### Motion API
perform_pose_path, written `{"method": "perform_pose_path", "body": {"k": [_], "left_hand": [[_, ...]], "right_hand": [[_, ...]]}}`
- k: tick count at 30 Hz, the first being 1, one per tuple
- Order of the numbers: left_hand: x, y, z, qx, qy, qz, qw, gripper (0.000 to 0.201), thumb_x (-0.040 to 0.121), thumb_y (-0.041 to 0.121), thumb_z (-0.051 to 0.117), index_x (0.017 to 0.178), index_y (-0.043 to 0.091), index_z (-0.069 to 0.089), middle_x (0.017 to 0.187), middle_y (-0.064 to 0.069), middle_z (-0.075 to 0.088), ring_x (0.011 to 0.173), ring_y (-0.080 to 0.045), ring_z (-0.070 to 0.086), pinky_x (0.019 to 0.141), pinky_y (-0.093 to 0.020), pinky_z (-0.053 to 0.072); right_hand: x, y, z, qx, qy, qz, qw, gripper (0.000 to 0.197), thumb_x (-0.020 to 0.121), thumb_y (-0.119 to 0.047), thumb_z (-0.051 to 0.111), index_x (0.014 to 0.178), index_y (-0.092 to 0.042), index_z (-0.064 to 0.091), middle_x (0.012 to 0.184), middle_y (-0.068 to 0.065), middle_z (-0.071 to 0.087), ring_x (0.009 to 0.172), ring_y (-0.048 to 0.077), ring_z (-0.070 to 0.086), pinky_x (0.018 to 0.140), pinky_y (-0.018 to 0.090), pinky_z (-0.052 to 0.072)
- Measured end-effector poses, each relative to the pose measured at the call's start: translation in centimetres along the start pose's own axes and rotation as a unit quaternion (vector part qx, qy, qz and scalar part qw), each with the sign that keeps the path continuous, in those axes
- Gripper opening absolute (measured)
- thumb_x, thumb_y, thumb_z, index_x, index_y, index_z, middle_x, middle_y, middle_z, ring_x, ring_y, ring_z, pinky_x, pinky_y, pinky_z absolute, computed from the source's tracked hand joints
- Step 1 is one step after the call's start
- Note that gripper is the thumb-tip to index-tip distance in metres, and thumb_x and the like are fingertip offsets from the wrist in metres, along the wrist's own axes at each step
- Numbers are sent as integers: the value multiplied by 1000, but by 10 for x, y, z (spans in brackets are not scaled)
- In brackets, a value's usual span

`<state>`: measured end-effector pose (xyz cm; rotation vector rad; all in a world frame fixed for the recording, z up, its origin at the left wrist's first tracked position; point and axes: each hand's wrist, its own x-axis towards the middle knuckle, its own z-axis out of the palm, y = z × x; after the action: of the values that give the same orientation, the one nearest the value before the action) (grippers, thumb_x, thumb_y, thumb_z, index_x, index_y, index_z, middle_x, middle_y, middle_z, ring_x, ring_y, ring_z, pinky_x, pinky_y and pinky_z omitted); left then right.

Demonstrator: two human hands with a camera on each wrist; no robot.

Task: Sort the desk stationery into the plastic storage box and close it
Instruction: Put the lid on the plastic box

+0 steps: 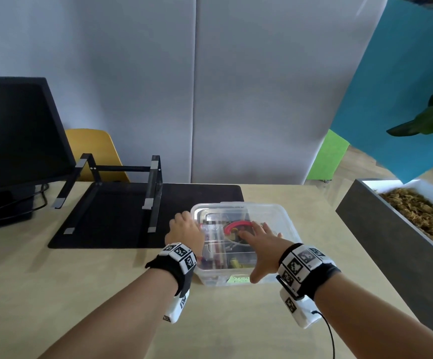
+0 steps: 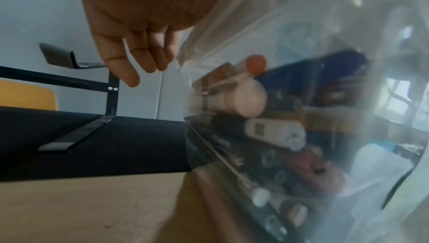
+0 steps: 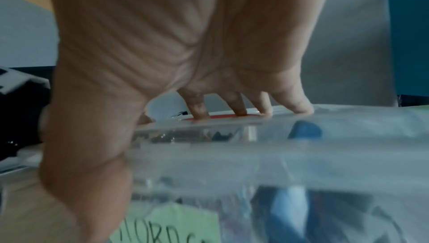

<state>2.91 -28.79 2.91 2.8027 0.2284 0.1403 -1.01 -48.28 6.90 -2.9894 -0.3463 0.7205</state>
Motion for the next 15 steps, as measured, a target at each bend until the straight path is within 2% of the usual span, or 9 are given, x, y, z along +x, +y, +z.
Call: {"method": "perform_pose_path", "body": {"k": [2, 3, 5, 6, 8, 10, 13, 15], "left_hand": [[0, 1, 0, -21, -10, -38, 999, 34, 98, 32, 36, 117, 5, 47, 114, -12, 56, 101, -26, 57, 72, -33, 46], [2, 1, 1, -23, -21, -40, 999, 35, 99, 32, 34, 116, 4, 48, 114, -12, 58, 101, -27, 59, 72, -34, 46], [6, 0, 2, -14, -34, -30, 999, 36, 100, 33, 32, 113, 4, 50, 112, -12, 61, 100, -28, 62, 72, -34, 46], [7, 0, 2, -11, -40, -29, 999, 37, 101, 33, 31, 112, 4, 51, 111, -11, 62, 99, -28, 63, 70, -34, 45], [8, 0, 1, -13, -59, -33, 998, 40, 101, 33, 28, 111, 5, 54, 110, -11, 64, 99, -27, 63, 69, -33, 43], [8, 1, 1, -15, -74, -36, 996, 44, 102, 34, 25, 112, 6, 57, 110, -10, 65, 100, -27, 63, 70, -32, 42], [7, 0, 1, -31, -74, -46, 996, 43, 102, 34, 24, 113, 6, 55, 111, -10, 64, 100, -28, 63, 70, -33, 41], [6, 1, 3, -53, -70, -58, 994, 39, 101, 33, 25, 114, 7, 51, 113, -10, 63, 100, -29, 62, 73, -34, 44]], "right_hand": [[2, 3, -8, 13, -14, -2, 1000, 113, 49, -59, 81, 141, -41, 18, 156, 0, 11, 145, 33, 7, 112, 59, 23], [3, 5, -16, 27, -20, -5, 999, 111, 46, -64, 79, 140, -44, 23, 151, -2, 23, 141, 30, 22, 110, 55, 31], [6, 4, -37, 54, -12, -13, 998, 91, 57, -59, 79, 136, -40, 37, 134, -5, 47, 122, 20, 47, 105, 42, 40], [11, 4, -47, 65, 5, -8, 998, 83, 65, -52, 78, 136, -33, 40, 129, -3, 51, 115, 18, 51, 104, 38, 40], [23, 5, -62, 69, 59, 16, 996, 84, 70, -45, 77, 140, -20, 37, 136, 4, 48, 121, 22, 49, 105, 36, 38], [40, 6, -67, 66, 93, 34, 993, 91, 69, -43, 79, 142, -15, 32, 144, 7, 41, 130, 24, 42, 109, 36, 33], [63, 5, -65, 85, 57, 44, 994, 101, 68, -35, 81, 148, -12, 22, 151, 5, 32, 139, 23, 31, 114, 37, 25], [74, 3, -66, 96, 21, 50, 994, 98, 66, -31, 83, 145, -14, 28, 146, 4, 41, 135, 25, 37, 112, 40, 29]]}}
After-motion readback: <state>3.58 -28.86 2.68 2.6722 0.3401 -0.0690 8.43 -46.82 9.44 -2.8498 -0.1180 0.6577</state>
